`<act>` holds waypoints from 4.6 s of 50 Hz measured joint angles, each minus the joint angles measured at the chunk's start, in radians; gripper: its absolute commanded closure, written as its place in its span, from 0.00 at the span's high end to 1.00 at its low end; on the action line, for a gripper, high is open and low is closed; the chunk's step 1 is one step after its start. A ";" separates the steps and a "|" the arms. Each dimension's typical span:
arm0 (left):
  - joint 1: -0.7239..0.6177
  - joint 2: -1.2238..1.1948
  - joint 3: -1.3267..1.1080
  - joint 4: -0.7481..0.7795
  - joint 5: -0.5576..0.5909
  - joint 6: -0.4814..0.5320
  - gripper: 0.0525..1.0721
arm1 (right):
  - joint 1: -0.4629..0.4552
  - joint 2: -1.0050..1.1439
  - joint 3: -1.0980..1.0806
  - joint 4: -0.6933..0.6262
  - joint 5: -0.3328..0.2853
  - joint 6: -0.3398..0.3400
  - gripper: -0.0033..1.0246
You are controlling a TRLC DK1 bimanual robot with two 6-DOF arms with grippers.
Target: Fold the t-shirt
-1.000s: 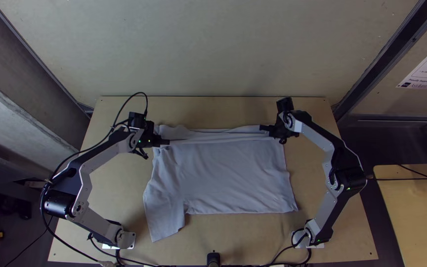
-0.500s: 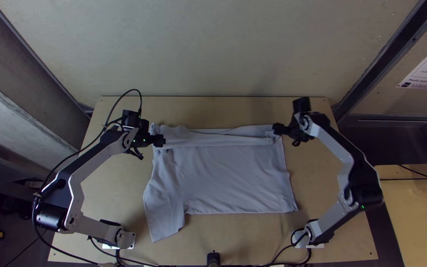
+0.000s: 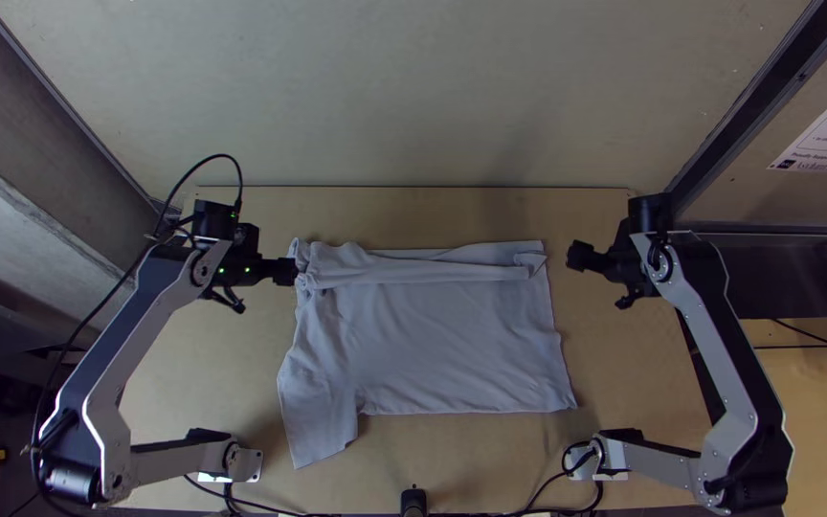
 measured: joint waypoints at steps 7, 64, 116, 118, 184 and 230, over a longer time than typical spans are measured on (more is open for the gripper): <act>-0.005 -0.085 0.005 -0.104 0.000 -0.001 0.96 | 0.003 -0.058 -0.006 -0.184 -0.001 -0.003 0.96; -0.140 -0.321 -0.178 -0.497 0.011 -0.072 0.96 | 0.152 -0.048 -0.587 -0.276 -0.144 -0.022 0.84; -0.279 -0.185 -0.386 -0.529 0.005 -0.089 0.96 | 0.150 -0.072 -0.652 -0.087 -0.155 -0.056 0.03; -0.294 -0.174 -0.407 -0.501 -0.010 -0.101 0.96 | 0.150 -0.072 -0.652 -0.086 -0.154 -0.056 0.03; -0.444 -0.026 -0.532 -0.222 -0.001 -0.197 0.03 | 0.118 0.000 -0.599 -0.024 -0.159 -0.056 0.03; -0.117 -0.285 -0.399 -0.360 0.000 -0.029 0.03 | 0.040 -0.069 -0.520 -0.024 -0.129 -0.068 0.03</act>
